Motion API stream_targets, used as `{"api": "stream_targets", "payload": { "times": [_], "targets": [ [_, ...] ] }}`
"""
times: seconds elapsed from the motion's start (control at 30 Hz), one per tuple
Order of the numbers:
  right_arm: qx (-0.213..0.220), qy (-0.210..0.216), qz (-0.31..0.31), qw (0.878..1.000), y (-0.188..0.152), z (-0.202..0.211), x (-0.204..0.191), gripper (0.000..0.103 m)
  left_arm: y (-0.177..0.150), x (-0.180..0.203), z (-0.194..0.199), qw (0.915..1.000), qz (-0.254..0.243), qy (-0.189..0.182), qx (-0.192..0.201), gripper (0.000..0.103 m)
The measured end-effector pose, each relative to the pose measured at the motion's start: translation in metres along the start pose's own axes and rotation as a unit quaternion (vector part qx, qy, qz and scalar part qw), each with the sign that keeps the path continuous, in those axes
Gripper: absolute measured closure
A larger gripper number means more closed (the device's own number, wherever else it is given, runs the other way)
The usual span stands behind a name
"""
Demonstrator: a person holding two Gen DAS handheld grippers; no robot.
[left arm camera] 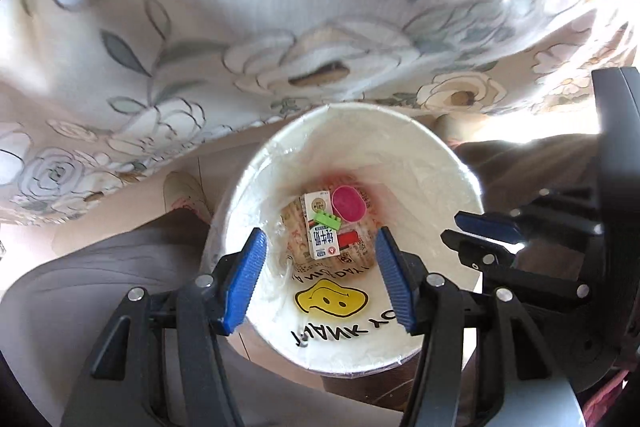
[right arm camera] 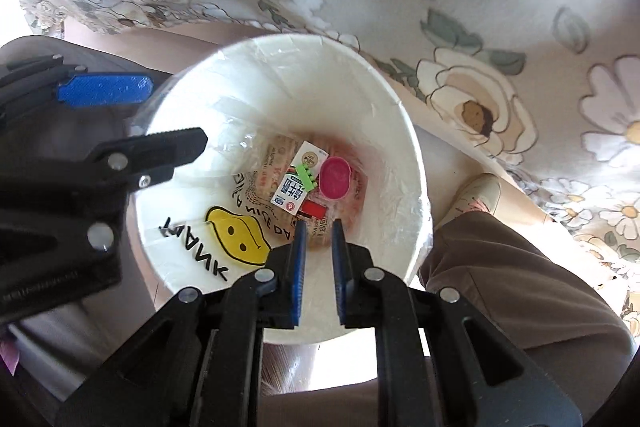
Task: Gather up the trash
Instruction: 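Move both open tools back toward the items on the bed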
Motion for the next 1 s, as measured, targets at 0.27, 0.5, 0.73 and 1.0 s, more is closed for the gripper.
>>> {"api": "stream_targets", "payload": {
  "times": [0.27,0.5,0.73,1.0],
  "targets": [
    [0.107,0.002,0.037,0.994,0.01,0.134,0.005,0.074,0.04,-0.033,0.126,0.9921,0.032,-0.03,0.117,0.028],
    [0.246,0.014,0.032,0.969,0.054,0.264,0.028,0.035,0.112,-0.077,0.219,0.9739,0.055,0.014,0.22,0.011],
    [0.298,0.04,0.009,0.954,0.133,0.324,0.066,0.032,0.202,-0.104,0.255,0.9579,0.023,0.081,0.274,0.011],
    [0.312,0.012,-0.029,0.95,0.248,0.343,0.133,0.032,0.31,-0.094,0.259,0.9178,-0.122,0.186,0.329,0.01]
  ]
}}
Point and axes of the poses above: each gripper's, at about its wrist camera, not at the fingertips, and z roughly against the way its jaws point, x to its right, y to its top, the point moved 6 cm from there along -z, roughly the way its jaws point, and after that the axes turned 1 degree about y, right-handed, at the moved point
